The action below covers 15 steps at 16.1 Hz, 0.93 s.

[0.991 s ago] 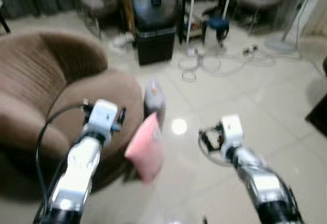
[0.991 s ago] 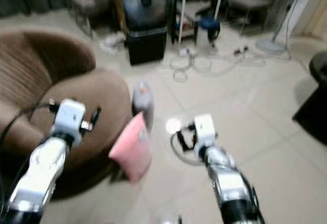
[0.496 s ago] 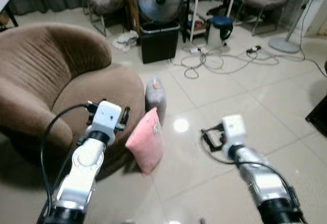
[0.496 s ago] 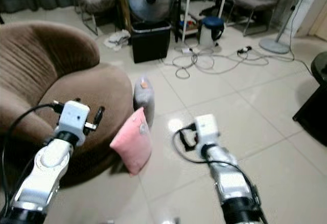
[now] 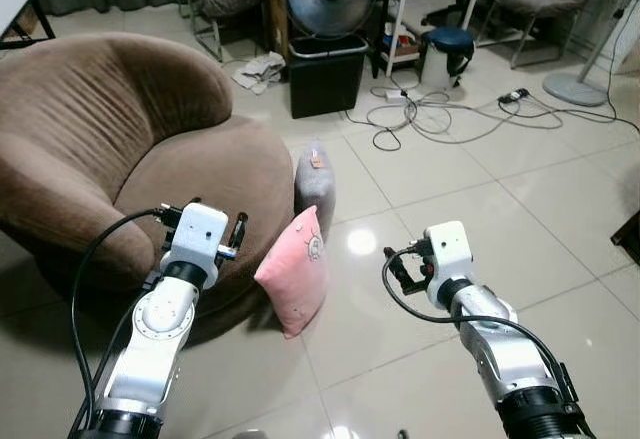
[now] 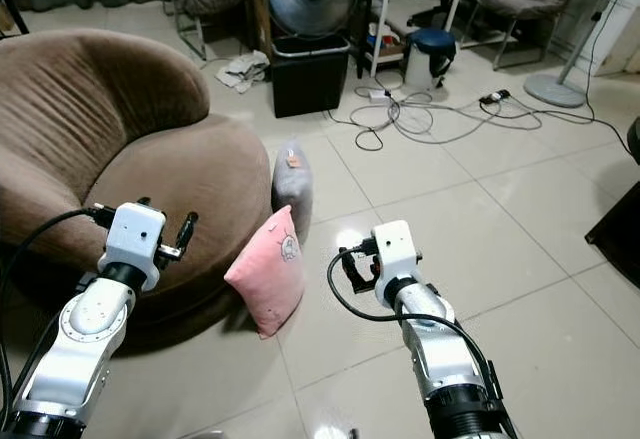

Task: Move the pillow to the sofa from floor

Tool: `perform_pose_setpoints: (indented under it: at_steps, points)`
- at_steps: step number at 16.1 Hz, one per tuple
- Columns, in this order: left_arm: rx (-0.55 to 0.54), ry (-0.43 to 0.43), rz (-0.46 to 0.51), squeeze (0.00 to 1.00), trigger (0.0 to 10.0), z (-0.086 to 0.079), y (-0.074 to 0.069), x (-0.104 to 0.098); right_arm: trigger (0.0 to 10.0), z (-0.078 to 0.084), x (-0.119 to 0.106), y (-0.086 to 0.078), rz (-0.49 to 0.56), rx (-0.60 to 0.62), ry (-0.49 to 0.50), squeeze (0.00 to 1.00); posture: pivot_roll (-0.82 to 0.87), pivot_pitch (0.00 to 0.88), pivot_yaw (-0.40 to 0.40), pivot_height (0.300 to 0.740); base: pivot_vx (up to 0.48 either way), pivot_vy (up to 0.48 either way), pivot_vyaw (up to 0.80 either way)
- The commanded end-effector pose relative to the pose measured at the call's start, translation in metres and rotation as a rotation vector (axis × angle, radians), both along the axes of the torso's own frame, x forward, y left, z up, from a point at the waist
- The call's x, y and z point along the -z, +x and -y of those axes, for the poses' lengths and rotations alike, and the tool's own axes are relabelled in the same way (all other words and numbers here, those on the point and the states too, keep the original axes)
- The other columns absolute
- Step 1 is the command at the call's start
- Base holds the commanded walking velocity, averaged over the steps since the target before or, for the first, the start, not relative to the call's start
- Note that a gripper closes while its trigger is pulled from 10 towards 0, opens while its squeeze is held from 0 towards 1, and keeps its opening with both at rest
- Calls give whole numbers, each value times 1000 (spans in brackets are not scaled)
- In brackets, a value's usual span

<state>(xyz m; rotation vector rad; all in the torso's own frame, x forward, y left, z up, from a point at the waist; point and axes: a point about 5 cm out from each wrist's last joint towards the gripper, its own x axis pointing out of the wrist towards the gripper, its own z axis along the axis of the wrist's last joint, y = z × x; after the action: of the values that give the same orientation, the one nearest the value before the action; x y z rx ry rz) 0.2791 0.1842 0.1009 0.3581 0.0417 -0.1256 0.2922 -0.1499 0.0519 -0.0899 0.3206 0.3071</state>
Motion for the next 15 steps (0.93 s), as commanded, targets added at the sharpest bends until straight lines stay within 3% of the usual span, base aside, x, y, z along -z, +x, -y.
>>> perform_pose_setpoints:
  at_steps: [1,4,10,15]
  points:
    - [13,-2,-7,0,10000,0,-2,3,10000,0,-2,2,15,-15,-22,0,100,0,-11,740,0,0,0]
    - [32,15,-34,0,10000,-1,-4,8,10000,-3,-3,2,31,-47,-35,0,100,0,-11,740,0,0,0]
    - [42,22,-45,0,10000,-2,-4,9,10000,-3,-2,2,34,-50,-42,0,99,0,-13,740,0,0,597]
    - [49,21,-46,0,10000,-1,-3,9,10000,0,-1,4,23,-21,-27,0,100,0,-15,740,268,0,101]
